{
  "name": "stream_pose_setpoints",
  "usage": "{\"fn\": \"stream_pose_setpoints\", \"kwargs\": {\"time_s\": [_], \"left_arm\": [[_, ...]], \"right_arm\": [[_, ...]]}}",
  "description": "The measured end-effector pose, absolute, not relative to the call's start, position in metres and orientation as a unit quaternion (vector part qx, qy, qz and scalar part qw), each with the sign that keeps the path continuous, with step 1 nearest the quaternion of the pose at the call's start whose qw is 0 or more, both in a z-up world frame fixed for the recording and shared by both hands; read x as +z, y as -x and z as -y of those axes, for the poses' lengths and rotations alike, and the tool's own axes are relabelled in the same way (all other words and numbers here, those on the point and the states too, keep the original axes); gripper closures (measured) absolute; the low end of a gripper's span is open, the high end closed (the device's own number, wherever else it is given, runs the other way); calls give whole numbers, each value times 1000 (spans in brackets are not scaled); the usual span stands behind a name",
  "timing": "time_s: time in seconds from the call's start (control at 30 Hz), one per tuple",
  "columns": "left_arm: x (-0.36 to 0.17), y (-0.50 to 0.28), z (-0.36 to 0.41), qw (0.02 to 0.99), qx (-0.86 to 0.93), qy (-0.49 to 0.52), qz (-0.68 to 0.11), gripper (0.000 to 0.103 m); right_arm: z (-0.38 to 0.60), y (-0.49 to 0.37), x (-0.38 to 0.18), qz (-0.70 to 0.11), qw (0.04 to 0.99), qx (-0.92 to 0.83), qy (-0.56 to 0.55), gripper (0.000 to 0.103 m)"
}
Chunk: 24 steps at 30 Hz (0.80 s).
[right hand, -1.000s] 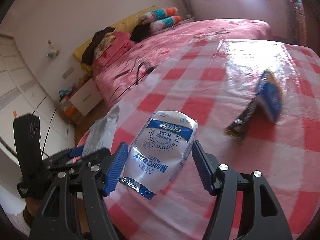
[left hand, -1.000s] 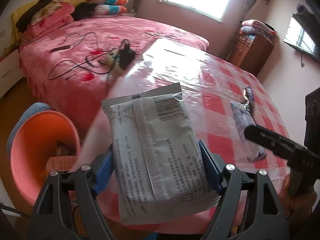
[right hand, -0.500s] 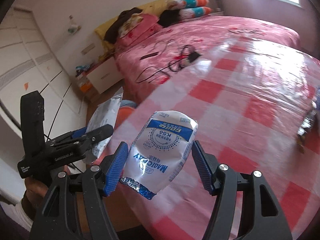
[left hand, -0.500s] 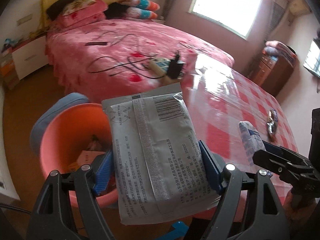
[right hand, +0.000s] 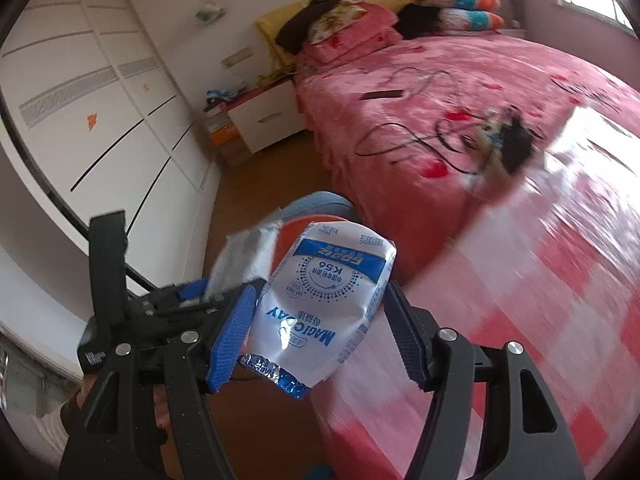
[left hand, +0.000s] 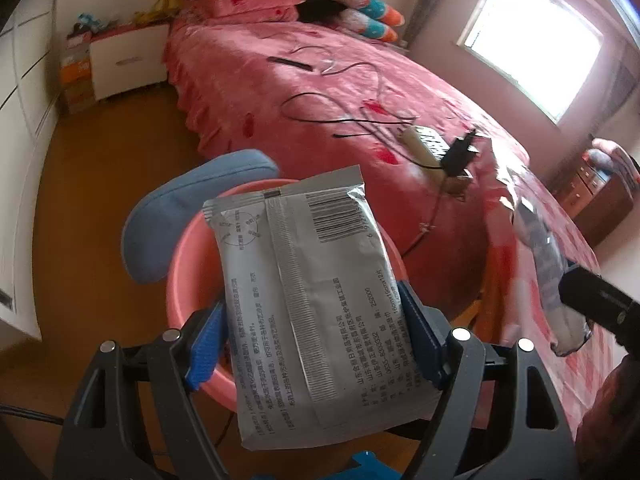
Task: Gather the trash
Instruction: 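Open both grippers over the pink bucket to drop the items, then return both grippers from the bucket to the table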
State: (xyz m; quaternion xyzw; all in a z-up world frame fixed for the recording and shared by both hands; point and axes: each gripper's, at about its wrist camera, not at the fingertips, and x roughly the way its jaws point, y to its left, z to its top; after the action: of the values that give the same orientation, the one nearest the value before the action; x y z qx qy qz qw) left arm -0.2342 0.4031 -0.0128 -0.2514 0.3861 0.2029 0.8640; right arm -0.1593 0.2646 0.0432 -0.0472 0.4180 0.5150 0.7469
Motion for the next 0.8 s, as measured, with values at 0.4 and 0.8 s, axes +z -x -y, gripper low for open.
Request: {"fn": "stream_pose_setpoints", "kwargs": {"time_s": [0.4, 0.8], "left_arm": [[-37, 241, -423, 839, 238, 281, -401, 21], [-30, 237, -411, 851, 209, 271, -399, 21]], "right_arm": [[-287, 148, 20, -456, 736, 500, 18, 14], [-232, 151, 34, -438, 781, 445, -3, 14]]}}
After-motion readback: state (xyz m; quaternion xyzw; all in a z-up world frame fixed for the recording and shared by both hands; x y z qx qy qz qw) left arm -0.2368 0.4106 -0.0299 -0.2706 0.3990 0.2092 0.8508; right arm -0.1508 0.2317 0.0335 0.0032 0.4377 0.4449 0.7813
